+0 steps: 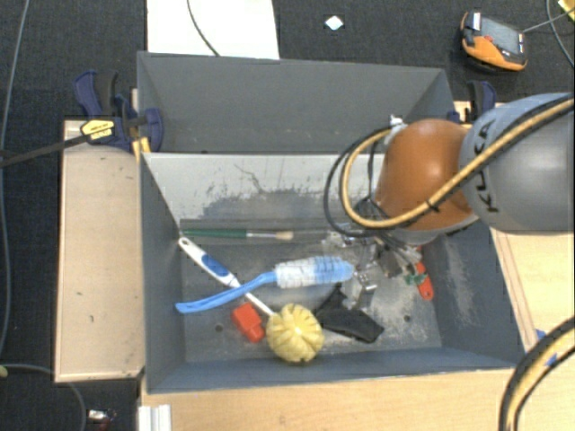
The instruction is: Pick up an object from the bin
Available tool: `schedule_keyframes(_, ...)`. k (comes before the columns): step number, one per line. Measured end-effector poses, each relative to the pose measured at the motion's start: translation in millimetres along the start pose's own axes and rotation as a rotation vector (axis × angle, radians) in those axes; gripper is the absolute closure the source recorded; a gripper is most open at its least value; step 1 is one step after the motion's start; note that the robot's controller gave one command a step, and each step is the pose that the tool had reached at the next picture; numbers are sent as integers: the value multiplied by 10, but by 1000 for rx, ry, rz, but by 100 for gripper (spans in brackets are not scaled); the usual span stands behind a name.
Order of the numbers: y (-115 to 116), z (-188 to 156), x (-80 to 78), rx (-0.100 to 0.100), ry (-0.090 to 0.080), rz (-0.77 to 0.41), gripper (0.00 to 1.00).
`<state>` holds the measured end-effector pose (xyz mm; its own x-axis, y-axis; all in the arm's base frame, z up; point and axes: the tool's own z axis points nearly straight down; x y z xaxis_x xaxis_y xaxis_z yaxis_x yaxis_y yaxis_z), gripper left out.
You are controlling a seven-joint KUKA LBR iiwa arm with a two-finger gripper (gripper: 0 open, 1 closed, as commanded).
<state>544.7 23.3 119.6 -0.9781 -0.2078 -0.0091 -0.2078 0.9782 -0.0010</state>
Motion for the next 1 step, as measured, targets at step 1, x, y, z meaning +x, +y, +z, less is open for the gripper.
schedule_keyframes(1,-193,455,108,1,-5,-134,100)
